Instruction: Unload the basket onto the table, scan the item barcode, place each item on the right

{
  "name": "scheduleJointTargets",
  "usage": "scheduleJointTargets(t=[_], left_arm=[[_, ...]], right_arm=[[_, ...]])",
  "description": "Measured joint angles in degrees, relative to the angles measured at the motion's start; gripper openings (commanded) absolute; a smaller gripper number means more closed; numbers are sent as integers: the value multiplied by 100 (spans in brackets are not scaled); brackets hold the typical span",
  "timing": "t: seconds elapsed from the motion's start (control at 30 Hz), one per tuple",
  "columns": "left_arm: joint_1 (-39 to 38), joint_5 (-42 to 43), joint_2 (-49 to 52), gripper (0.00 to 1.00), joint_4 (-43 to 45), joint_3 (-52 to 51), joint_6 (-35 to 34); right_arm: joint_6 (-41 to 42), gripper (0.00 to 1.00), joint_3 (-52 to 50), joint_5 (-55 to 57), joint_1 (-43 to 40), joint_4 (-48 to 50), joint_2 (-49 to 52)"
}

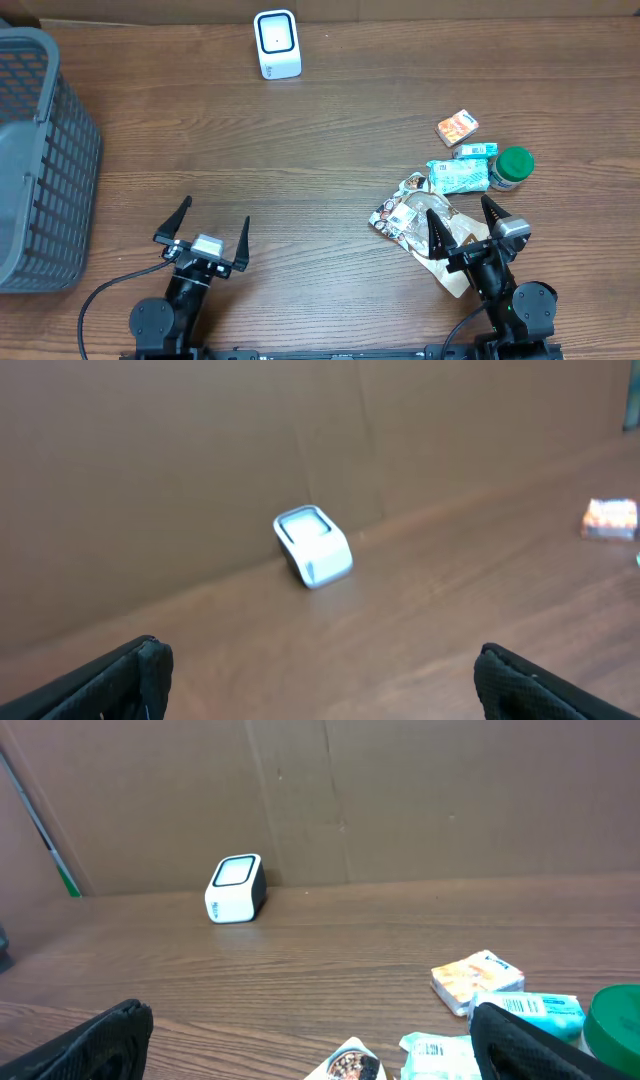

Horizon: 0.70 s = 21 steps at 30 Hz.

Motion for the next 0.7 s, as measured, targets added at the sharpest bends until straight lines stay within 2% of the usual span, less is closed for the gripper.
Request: scheduleJointTargets(t=[0.13, 0.7], left_arm=[[0, 0, 0, 99, -420, -46, 63], [0, 2, 0, 100, -417, -46, 66]], right_arm=[[0, 100, 0, -2, 0, 0, 0], [2, 100, 0, -2, 0, 2, 0]])
